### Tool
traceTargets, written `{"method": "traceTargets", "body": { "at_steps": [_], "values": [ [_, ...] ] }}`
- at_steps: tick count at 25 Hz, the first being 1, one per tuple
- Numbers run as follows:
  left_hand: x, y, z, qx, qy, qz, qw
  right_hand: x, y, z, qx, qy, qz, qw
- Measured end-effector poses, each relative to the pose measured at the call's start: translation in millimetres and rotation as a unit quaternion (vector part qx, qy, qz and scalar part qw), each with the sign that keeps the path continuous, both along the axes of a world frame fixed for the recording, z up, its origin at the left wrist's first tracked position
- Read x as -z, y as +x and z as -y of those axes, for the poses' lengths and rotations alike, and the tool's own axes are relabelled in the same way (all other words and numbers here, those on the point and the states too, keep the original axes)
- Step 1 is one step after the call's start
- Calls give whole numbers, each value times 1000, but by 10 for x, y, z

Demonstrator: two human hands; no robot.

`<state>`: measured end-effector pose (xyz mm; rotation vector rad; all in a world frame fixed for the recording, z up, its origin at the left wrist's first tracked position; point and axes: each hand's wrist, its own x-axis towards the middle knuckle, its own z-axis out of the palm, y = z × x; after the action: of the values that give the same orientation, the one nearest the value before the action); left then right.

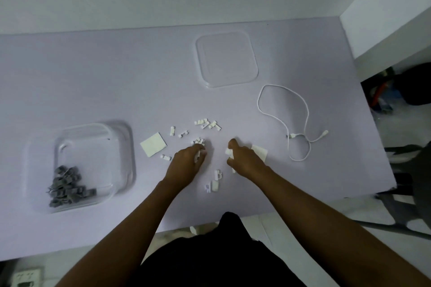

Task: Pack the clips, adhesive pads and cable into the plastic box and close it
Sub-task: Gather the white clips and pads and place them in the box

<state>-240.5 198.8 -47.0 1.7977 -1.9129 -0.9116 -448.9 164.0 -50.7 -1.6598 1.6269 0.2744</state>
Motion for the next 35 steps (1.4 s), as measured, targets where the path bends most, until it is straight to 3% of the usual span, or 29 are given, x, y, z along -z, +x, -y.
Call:
{"method": "traceTargets", "body": {
  "at_steps": [6,10,14,18,22,32,35],
  "values": [
    [-467,662,-324,-183,0,-69,981,0,119,-9,78,-31,16,996],
    [-599,1320,-499,-292,-18,-49,955,-199,514,-45,182,-69,127,973],
    [-489,1814,-572,-337,13,-40,940,-438,1110,-151,199,-83,224,950],
    [-206,2088,-584,-298,119,10,947,-626,1764,-261,213,-69,274,935],
    [37,2193,-568,-156,214,55,963,-678,2173,-375,233,-63,290,926],
    [-90,2491,-724,-2,222,8,975,-789,2787,-589,235,-80,256,934],
    [-282,2647,-820,-29,143,-28,989,-843,3005,-595,192,-93,238,948]
  ]
}}
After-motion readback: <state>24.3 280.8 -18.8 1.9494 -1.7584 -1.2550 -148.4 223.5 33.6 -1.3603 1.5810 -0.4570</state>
